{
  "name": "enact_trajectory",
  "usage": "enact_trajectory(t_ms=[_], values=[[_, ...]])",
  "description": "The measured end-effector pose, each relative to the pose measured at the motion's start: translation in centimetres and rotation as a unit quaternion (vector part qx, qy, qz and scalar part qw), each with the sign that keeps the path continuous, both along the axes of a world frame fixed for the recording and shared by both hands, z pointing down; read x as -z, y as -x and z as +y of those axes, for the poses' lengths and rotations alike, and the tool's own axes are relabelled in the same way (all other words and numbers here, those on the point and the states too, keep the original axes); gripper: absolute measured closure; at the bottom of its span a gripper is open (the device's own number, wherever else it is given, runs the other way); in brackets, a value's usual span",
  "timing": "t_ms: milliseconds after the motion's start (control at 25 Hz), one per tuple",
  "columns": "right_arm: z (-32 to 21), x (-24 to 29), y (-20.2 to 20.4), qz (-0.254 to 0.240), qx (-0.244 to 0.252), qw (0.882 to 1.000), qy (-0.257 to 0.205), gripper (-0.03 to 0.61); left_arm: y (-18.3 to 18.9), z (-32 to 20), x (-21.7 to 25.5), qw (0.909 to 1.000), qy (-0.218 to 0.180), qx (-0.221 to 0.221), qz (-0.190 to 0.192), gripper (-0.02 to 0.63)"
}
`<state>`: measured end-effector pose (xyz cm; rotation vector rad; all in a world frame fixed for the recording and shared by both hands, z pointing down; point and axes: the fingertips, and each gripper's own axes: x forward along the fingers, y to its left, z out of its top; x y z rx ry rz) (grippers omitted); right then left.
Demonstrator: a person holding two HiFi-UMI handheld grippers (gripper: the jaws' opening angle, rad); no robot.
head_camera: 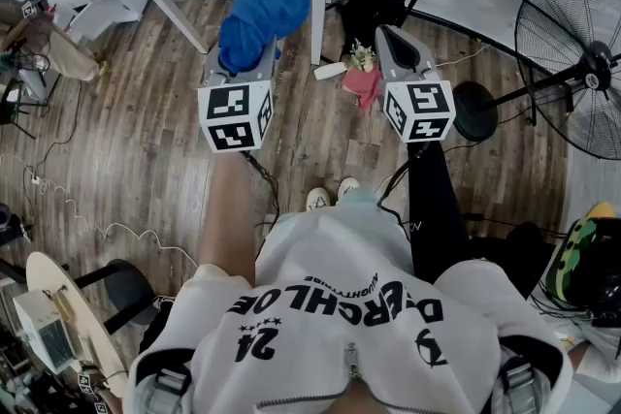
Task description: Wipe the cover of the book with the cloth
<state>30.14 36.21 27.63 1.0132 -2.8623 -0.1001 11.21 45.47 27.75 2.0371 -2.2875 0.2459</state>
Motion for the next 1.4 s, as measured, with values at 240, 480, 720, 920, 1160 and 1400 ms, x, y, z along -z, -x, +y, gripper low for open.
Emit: enact_trajectory(t_ms=[240, 480, 720, 920, 1160, 1400], values=[[0.1, 0.0, 0.3, 0.000, 0.005, 1.000, 0.000, 0.577, -0.2, 0.1, 0.3, 1.0000, -0.003, -0.001, -0.004, 0.380], [0.6, -0.6, 0.6, -0.014, 0.008, 1.000, 0.010, 0.577, 0.2, 0.6, 0.4, 0.9999, -0.009, 0.003, -0.010, 0.380], [-0.9, -1.1, 1.1, -0.014, 0.009, 1.000, 0.013, 0.577, 0.5, -0.5, 0.1, 0.9999, -0.013, 0.002, -0.009, 0.379], [-2.9, -1.6, 1.9, -0.016, 0.014, 1.000, 0.016, 0.577, 1.3, -2.3, -0.5, 0.9999, -0.011, 0.006, -0.003, 0.379], [-9.3, -2.0, 4.1, -0.020, 0.024, 0.999, 0.018, 0.577, 3.4, -8.4, -0.6, 0.9998, -0.010, 0.014, -0.004, 0.374], [-16.1, -1.4, 6.4, -0.025, 0.034, 0.999, 0.020, 0.577, 5.8, -14.3, 0.2, 0.9995, -0.014, 0.027, -0.005, 0.373]])
